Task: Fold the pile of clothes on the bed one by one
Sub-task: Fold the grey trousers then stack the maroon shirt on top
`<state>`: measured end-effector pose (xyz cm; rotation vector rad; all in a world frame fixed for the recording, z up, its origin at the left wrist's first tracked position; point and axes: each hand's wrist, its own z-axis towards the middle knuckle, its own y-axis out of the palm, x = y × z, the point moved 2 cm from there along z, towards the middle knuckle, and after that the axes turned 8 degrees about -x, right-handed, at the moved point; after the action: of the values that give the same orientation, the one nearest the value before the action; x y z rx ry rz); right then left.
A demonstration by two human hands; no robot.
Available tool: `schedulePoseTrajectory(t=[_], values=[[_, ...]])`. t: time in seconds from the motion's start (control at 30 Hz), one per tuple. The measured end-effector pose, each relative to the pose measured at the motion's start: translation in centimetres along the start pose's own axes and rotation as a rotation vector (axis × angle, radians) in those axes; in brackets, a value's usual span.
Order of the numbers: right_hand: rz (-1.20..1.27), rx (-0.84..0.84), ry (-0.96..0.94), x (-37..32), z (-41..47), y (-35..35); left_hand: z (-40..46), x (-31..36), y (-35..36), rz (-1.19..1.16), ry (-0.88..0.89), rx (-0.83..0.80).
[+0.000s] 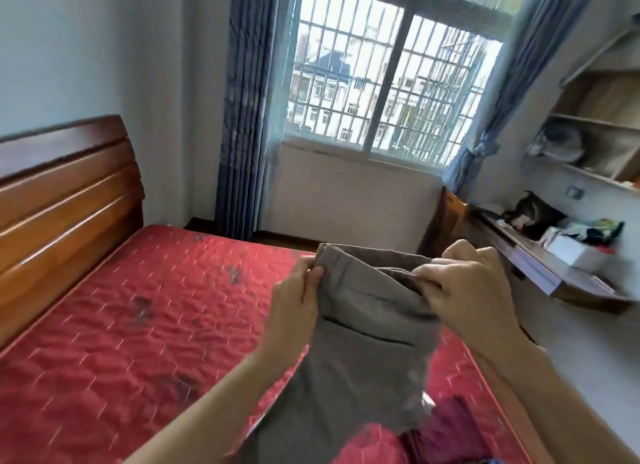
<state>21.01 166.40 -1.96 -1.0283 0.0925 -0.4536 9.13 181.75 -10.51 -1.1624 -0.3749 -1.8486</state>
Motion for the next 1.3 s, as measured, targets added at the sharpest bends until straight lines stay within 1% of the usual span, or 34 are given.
schedulePoseTrajectory(t=[0.03,0.1,0.23,0.3,0.43,0.5,0.63,0.67,0.73,0.83,0.9,1.0,1.07,1.13,1.2,1.23,1.3], values=[[0.018,-0.005,0.013,0.8,-0.2,0.1,-0.6,-0.5,0.0,0.006,-0.026,0.018],[0.047,-0.002,0.009,1.6,-0.2,-0.6,-1.0,-0.6,-0.2,0.011,-0.001,0.061],[0.061,-0.103,-0.126,2.0,0.0,-1.0,-0.1,0.8,-1.0,0.035,0.091,0.074],[0.079,-0.121,-0.177,2.0,0.2,-1.5,0.2,1.4,-1.6,0.055,0.136,0.088],[0.134,-0.158,-0.164,2.3,1.4,-2.4,1.0,2.7,-2.1,0.099,0.178,0.078],[0.101,-0.142,-0.148,2.5,2.2,-2.7,1.6,3.2,-2.4,0.109,0.188,0.083],[0.125,-0.008,-0.093,2.6,3.8,-3.1,2.9,4.2,-3.2,0.084,0.232,0.117],[0.112,-0.018,-0.09,2.6,4.1,-3.2,3.0,4.3,-3.2,0.082,0.231,0.12],[0.088,-0.082,-0.167,2.7,4.5,-3.4,3.0,4.2,-3.3,0.067,0.214,0.13],[0.148,-0.195,-0.335,3.4,4.5,-3.6,2.9,3.5,-3.8,0.04,0.182,0.154],[0.164,-0.193,-0.372,3.6,4.3,-3.4,3.1,3.2,-4.1,0.03,0.154,0.152],[0.125,-0.079,-0.314,3.6,4.5,-3.0,3.6,3.1,-4.3,0.011,0.132,0.128],[0.153,-0.103,-0.197,3.8,5.2,-2.8,4.1,3.2,-4.3,0.009,0.145,0.118],[0.239,-0.126,-0.111,4.0,5.8,-2.8,4.4,3.4,-4.1,-0.009,0.147,0.122],[0.375,-0.041,-0.106,3.3,6.4,-3.3,4.8,3.7,-3.7,-0.023,0.142,0.128],[0.449,-0.024,-0.118,2.6,6.8,-3.6,5.0,3.9,-3.4,-0.016,0.148,0.127],[0.511,-0.131,-0.147,0.9,8.0,-3.7,5.5,4.7,-2.4,0.004,0.181,0.113]])
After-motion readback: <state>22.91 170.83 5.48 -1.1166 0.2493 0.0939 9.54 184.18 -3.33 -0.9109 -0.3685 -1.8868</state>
